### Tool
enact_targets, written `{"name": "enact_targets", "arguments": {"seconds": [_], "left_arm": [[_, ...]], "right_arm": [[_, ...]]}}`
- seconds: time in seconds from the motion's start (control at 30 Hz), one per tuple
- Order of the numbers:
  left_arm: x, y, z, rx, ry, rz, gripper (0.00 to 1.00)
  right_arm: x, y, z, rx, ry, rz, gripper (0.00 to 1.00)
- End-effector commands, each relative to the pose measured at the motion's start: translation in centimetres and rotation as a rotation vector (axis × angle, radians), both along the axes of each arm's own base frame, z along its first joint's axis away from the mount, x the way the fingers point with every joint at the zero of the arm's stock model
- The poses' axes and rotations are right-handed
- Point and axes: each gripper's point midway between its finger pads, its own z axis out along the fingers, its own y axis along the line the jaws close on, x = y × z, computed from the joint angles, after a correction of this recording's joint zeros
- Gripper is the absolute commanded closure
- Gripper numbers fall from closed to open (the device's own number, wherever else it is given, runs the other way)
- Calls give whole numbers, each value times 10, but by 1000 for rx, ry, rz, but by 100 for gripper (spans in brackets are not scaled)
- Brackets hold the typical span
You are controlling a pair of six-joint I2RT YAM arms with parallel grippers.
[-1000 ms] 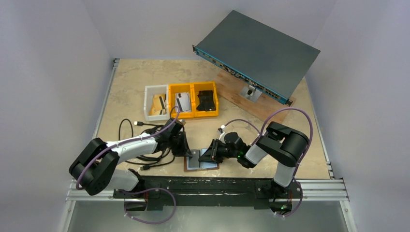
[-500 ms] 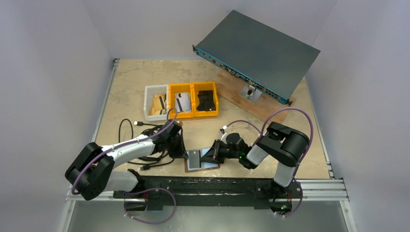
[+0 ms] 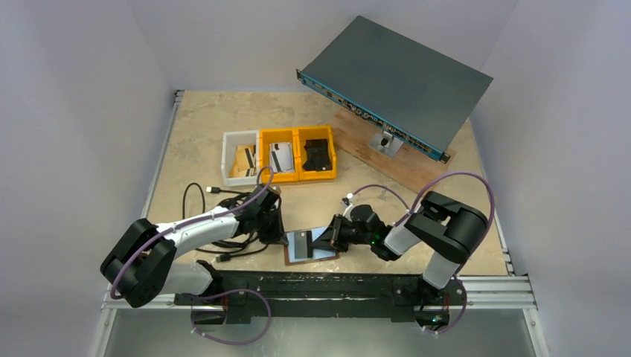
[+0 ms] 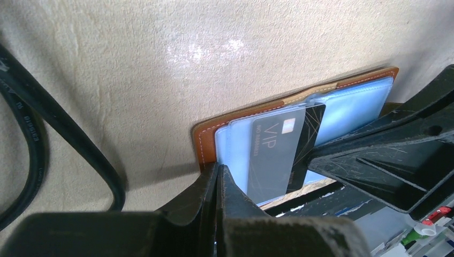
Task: Take the credit cards out of the card holder
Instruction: Remove the credit card from the card holder.
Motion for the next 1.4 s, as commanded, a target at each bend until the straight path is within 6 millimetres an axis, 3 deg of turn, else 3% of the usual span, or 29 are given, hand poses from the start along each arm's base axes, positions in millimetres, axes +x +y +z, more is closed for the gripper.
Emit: {"name": "enact_targets", "arguments": {"seconds": [0.0, 0.17, 0.37, 0.6, 0.7, 0.8, 1.0, 1.2, 1.37], "left_arm": [[-3, 11, -10, 73, 19, -5, 100], [-3, 11, -10, 70, 18, -6, 100], [-2, 7, -9, 61, 19, -16, 100], [-2, 5, -10, 54, 25, -24, 100], [-2, 5, -10, 52, 28, -25, 100], [-2, 5, -11, 53, 30, -24, 100], [-3, 8, -13, 76, 41, -18, 100], [-4, 10, -14, 84, 45, -16, 100], [-1, 6, -11, 69, 34, -23, 100]], "right_arm": [[5, -15, -11, -99, -17, -39, 100], [5, -22, -11, -120, -28, -53, 100], [5, -11, -12, -97, -31, 1, 77], [5, -2, -19, -76, -11, 29, 72], [3, -1, -22, -76, 3, 34, 75], [1, -4, -21, -74, 16, 24, 87], [4, -19, -20, -111, 4, -25, 99], [13, -40, -14, -190, -35, -82, 100], [20, -45, 1, -222, -85, -94, 100]]}}
